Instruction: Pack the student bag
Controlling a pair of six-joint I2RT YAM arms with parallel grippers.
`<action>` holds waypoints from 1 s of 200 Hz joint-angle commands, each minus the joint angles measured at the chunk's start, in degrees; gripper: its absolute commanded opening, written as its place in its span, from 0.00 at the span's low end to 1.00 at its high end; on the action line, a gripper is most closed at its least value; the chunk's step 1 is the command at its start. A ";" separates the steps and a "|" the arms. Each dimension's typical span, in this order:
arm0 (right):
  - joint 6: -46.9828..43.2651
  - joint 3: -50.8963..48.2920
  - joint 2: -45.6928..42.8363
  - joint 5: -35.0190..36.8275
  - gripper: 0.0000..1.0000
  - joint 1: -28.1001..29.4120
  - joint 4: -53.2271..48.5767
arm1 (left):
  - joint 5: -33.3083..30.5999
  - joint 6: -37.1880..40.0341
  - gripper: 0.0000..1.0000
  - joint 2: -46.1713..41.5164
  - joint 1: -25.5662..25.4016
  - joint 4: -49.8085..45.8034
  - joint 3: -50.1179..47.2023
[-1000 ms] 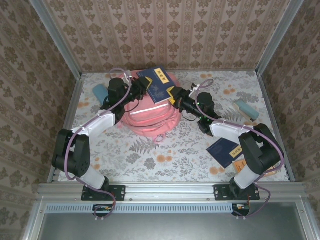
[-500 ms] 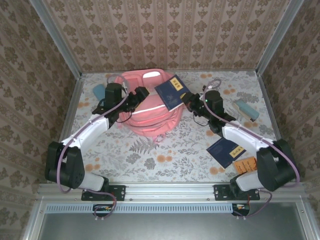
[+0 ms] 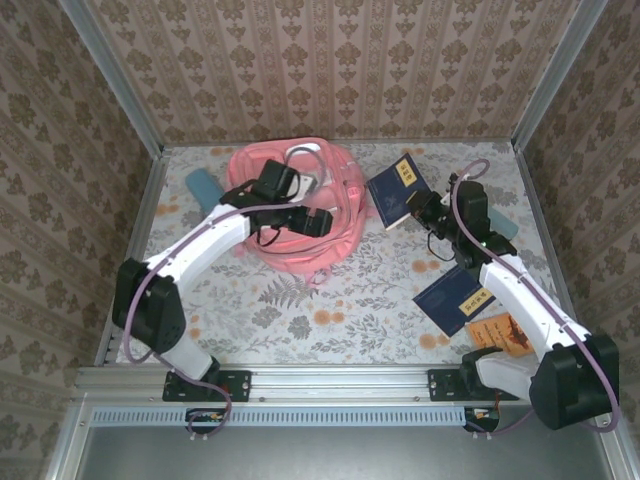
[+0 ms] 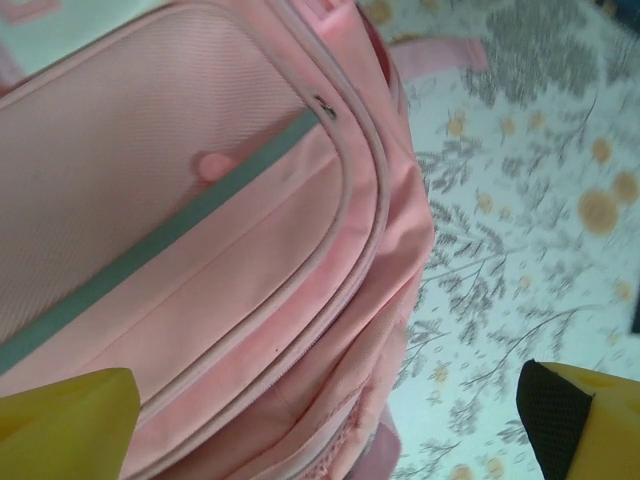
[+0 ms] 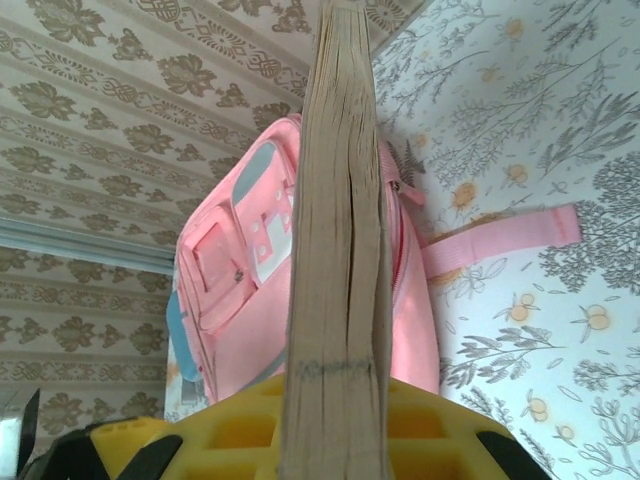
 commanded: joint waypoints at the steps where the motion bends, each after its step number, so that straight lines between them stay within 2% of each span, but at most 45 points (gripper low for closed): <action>1: -2.34 -0.14 -2.40 1.52 0.08 -0.76 -2.09 | -5.17 10.29 0.97 5.43 -1.67 -7.53 5.15; 22: -2.34 -0.80 -3.04 1.61 0.08 -1.12 -2.38 | -9.15 13.06 0.90 10.74 -3.52 -9.82 9.52; 61: -2.12 -1.86 -3.75 1.44 0.08 -1.39 -2.69 | -14.43 16.44 0.70 18.96 -5.15 -14.44 16.42; 102: -1.45 -2.59 -3.67 1.10 0.08 -1.42 -2.21 | -16.12 18.35 0.67 22.67 -5.26 -15.66 18.56; 135: -0.54 -2.96 -3.05 0.43 0.08 -1.40 -1.34 | -21.44 19.25 0.57 24.26 -5.53 -14.52 19.35; 160: 0.12 -3.34 -2.87 0.09 0.08 -1.38 -0.89 | -21.91 21.20 0.57 25.72 -5.91 -14.82 20.38; 200: 0.54 -3.75 -3.29 0.03 0.08 -1.34 -0.97 | -20.50 25.94 0.65 27.87 -6.37 -17.49 22.19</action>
